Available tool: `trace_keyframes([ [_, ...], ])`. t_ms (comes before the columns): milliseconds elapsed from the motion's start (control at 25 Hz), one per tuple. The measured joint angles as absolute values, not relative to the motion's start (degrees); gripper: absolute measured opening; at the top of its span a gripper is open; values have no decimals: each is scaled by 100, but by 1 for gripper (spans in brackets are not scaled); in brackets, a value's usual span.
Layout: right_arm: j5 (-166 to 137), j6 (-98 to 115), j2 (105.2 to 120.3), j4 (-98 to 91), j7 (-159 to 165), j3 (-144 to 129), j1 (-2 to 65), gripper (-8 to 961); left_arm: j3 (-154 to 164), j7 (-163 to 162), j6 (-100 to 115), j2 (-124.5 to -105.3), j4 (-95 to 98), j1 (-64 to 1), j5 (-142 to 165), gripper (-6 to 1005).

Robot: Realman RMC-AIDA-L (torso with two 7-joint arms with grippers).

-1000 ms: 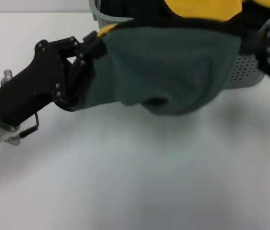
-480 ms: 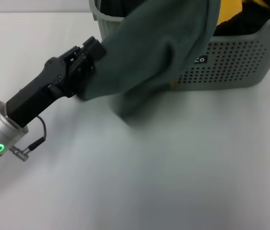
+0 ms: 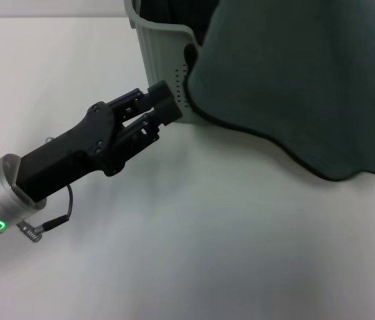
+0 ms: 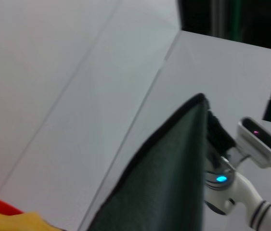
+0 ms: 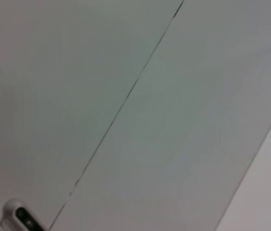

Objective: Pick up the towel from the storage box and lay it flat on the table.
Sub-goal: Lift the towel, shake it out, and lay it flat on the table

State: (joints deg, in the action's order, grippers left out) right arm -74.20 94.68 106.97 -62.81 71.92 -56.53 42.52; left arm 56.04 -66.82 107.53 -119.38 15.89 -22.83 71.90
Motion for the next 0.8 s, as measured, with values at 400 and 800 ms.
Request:
trace_keyframes([
  [400,-7456,10199,10559,-6460,7293,-5651,4257,6,5585,-6303,10376,-11900,1632,-2306,7171,399],
  [800,-7532,10599,10245,-6528,7295,-5583,4306,6,5434,-6313,10795,-11585,1738,-2088,7095,400],
])
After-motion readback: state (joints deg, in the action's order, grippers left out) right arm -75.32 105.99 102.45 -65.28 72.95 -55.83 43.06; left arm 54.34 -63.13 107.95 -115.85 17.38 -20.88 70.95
